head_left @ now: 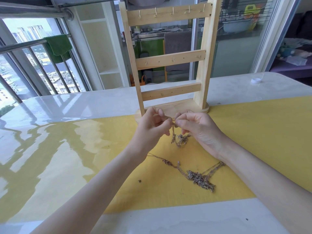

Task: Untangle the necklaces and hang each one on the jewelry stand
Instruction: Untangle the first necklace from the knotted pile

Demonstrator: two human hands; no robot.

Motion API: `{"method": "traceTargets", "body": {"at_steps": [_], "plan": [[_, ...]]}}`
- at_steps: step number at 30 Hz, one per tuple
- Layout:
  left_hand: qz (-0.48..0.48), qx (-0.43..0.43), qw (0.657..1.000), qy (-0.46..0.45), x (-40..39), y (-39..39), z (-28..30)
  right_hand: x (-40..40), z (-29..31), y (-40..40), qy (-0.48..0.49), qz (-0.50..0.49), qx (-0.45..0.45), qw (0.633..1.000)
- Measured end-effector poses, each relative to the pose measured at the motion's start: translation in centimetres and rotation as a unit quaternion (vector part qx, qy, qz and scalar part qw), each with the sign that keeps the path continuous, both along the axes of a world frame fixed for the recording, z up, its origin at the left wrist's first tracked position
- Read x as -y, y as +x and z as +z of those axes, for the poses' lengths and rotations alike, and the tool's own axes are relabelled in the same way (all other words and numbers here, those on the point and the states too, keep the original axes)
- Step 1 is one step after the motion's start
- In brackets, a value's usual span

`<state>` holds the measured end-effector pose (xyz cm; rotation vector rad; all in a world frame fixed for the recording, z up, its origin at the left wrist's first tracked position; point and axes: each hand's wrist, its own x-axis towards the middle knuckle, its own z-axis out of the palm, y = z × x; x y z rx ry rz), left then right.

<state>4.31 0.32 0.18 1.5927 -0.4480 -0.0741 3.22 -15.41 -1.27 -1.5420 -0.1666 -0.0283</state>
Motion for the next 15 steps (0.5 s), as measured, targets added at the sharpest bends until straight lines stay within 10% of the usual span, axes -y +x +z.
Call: {"method": "traceTargets", "body": {"at_steps": [15], "plan": [[0.015,0.041,0.997,0.055,0.03,0.32,-0.64,-0.04,0.55,-0.10,-0.051,-0.022,0.004,0.998]]}}
